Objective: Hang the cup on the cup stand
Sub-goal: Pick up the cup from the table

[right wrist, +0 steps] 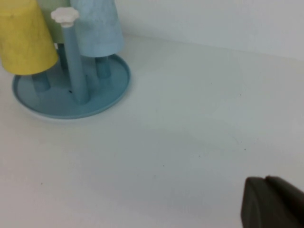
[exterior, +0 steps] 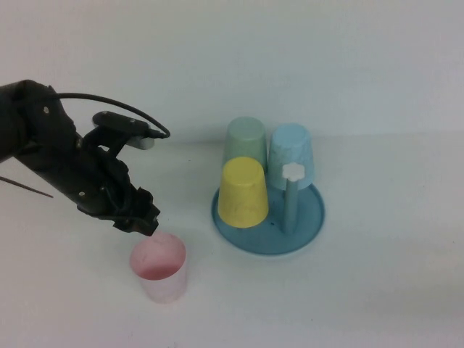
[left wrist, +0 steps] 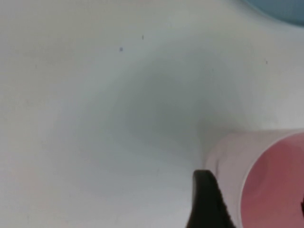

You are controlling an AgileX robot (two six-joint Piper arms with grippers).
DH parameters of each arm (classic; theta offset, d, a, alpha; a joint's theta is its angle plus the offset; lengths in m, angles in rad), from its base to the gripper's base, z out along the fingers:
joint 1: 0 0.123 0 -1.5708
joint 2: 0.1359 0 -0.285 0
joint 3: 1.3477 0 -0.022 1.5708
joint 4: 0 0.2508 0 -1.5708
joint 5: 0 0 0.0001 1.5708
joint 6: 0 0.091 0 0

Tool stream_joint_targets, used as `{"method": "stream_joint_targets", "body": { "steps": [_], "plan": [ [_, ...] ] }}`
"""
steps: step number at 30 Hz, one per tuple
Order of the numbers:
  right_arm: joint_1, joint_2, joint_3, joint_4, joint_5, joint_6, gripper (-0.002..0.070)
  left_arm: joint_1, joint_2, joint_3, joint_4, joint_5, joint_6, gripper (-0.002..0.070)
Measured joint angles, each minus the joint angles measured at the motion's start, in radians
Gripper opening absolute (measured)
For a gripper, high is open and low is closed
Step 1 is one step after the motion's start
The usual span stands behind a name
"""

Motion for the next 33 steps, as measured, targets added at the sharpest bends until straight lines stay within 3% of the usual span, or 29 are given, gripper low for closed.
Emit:
{"method": "stream_joint_targets", "body": {
  "steps": [8,30,33],
  "plan": [
    [0.0,0.0,0.0,0.009,0.0,-0.019,-0.0001,-0.022,0.0,0.0,0.015,-0.04,-0.002,0.0389],
    [0.0,0.0,0.0,0.023,0.0,-0.03,-0.0001,-0.022,0.099,0.01,0.062,0.051,-0.031,0.0388],
    [0.0,0.0,0.0,0.025,0.0,-0.035,-0.0001,-0.022,0.107,0.01,0.062,0.047,-0.049,0.0351]
  ]
}}
